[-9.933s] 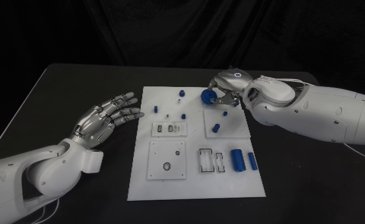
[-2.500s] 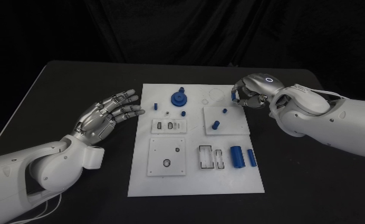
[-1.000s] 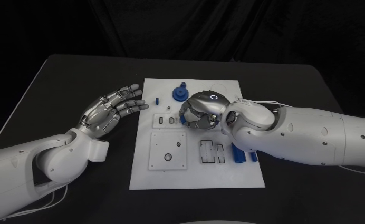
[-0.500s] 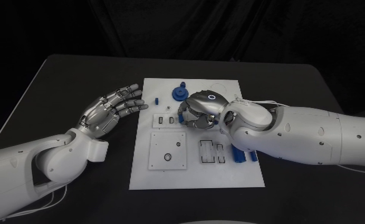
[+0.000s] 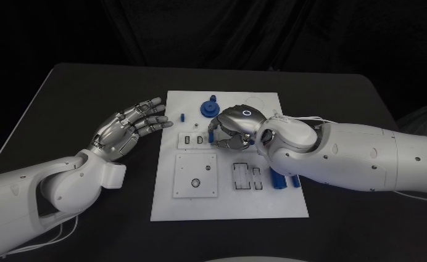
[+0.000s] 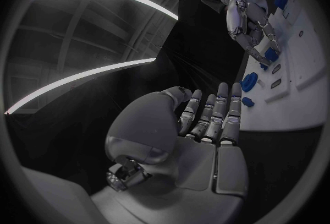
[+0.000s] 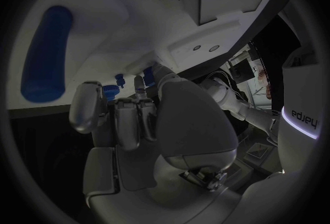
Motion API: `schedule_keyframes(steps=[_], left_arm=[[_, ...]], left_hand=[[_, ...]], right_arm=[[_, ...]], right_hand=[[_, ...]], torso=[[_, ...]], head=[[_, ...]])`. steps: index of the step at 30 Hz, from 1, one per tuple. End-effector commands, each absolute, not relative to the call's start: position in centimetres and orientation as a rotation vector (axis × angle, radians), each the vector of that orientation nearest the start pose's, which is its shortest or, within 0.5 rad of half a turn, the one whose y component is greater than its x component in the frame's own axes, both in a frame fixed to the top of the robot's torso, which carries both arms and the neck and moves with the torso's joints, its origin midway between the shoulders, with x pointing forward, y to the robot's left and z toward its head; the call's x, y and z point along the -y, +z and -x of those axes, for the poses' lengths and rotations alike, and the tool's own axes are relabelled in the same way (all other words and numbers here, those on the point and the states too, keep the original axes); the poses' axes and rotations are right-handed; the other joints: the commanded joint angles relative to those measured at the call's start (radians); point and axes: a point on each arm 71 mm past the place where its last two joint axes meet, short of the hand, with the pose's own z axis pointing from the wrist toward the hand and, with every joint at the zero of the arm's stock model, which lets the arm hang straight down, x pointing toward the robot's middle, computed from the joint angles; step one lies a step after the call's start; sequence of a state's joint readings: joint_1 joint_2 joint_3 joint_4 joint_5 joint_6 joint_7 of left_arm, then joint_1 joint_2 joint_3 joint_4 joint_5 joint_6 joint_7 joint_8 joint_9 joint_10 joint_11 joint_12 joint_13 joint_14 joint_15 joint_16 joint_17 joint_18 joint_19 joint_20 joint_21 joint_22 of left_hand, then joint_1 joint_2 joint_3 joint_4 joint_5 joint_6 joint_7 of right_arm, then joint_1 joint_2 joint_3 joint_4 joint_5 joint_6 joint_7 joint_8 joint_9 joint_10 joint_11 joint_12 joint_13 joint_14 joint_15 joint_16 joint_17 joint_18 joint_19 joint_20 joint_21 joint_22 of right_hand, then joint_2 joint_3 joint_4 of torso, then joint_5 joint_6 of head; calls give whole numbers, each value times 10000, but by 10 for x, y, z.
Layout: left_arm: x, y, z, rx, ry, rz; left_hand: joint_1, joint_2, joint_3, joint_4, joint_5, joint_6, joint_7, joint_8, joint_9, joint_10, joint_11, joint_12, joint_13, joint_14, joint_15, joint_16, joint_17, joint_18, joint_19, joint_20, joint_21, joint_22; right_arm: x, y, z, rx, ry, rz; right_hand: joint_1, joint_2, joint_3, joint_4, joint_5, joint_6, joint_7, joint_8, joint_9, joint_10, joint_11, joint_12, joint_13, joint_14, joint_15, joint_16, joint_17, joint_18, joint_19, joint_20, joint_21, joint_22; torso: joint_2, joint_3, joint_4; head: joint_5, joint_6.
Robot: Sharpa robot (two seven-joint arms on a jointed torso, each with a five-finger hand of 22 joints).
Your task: Assemble the parts on the task board
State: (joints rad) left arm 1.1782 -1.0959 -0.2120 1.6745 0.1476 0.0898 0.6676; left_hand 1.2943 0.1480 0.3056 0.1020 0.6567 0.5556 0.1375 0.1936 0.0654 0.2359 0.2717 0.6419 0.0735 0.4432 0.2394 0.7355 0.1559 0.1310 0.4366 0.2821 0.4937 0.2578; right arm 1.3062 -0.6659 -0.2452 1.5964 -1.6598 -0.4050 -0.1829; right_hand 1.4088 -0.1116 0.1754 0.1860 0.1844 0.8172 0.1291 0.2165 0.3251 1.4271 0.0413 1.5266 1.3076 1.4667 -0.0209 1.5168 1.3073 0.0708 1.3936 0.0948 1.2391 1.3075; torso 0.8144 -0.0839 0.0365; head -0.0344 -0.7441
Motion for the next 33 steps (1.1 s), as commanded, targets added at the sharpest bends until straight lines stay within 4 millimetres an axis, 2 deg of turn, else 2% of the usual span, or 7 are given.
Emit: schedule_keyframes(steps=[1, 13, 20, 23, 27, 30, 33], left_arm=[[-274, -214, -417, -13225, -19407, 12301], [-275, -214, -417, -13200, -19401, 12292], [-274, -214, -418, -13244, -19150, 12038], [-275, -214, -417, -13282, -18858, 11953], [-275, -213, -416, -13451, -18367, 11610], [-275, -213, -416, -13741, -18081, 11099], [-276, -212, -418, -14253, -17567, 10377]], left_hand=[[-88, 20, 50, 7, -31, -20, 84, -46, -2, 22, 60, 34, 10, -63, 22, 34, -13, -166, -72, 22, -38, -15], [-88, 20, 50, 7, -31, -20, 84, -46, -2, 22, 60, 34, 10, -63, 22, 34, -13, -166, -72, 22, -38, -15], [-99, 19, 70, -8, -25, 21, 84, -30, 3, 15, 63, 39, 9, -73, 23, 41, -17, -167, -75, 21, -34, -14], [-79, 31, 136, -69, -1, 75, 105, -2, 13, 32, 89, 64, 15, -76, 19, 66, -19, -158, -33, 16, 10, 6], [-61, 34, 326, -247, -19, 249, 201, 83, 33, 230, 119, 212, 47, -8, -14, 205, -9, -118, 317, -1, 369, 179], [-68, -10, 400, -362, -28, 477, 310, 182, 56, 835, 139, 562, 152, 258, -54, 468, 67, -88, 722, -38, 867, 438], [-256, -42, 415, -247, -157, 679, 390, 260, 61, 1905, 39, 996, 255, 637, -167, 934, 217, -80, 964, -140, 1634, 878]], right_arm=[[97, -196, -448, -15763, 6630, 5114], [96, -193, -447, -15400, 6918, 5079], [98, -188, -442, -14820, 7423, 5022], [101, -185, -439, -14651, 7566, 4980], [109, -176, -434, -14209, 7794, 4867], [114, -170, -432, -13938, 7888, 4793], [125, -163, -429, -13602, 7925, 4639]], right_hand=[[-107, -54, -149, 66, -296, -449, -7, -180, -104, -93, 7, -44, 1341, 665, 48, -53, 2169, 84, -104, -8, -93, 1586], [-134, -88, -259, 148, -562, -750, -31, -272, -217, -103, -7, -42, 1337, 669, 42, -44, 2175, 85, -102, -12, -103, 1588], [-244, -311, -465, 537, -917, -1125, -112, -398, -515, -104, -69, -37, 1332, 680, -12, -26, 2186, 75, -66, -52, -71, 1604], [-324, -437, -547, 843, -1222, -1109, -114, -355, -616, -119, -77, -40, 1317, 677, -19, -31, 2181, 72, -58, -66, -68, 1607], [-415, -510, -606, 1037, -1320, -1098, -103, -328, -681, -152, -71, -51, 1288, 670, -18, -42, 2172, 72, -61, -69, -78, 1606], [-424, -509, -609, 1043, -1322, -1094, -101, -325, -683, -160, -71, -53, 1281, 668, -17, -45, 2169, 73, -63, -69, -82, 1604], [-351, -366, -524, 1027, -1282, -998, -84, -253, -719, -112, -58, -39, 1318, 671, -11, -41, 2172, 61, -37, -64, -40, 1618]], torso=[[4, 5, 1], [7, 1, -2], [5, -2, 1], [1, 1, 4], [-7, 9, -7], [-16, 18, -13], [-60, 30, -11]], head=[[2, -8], [14, -16], [37, 66], [82, 239], [189, 362], [244, 480], [322, 629]])
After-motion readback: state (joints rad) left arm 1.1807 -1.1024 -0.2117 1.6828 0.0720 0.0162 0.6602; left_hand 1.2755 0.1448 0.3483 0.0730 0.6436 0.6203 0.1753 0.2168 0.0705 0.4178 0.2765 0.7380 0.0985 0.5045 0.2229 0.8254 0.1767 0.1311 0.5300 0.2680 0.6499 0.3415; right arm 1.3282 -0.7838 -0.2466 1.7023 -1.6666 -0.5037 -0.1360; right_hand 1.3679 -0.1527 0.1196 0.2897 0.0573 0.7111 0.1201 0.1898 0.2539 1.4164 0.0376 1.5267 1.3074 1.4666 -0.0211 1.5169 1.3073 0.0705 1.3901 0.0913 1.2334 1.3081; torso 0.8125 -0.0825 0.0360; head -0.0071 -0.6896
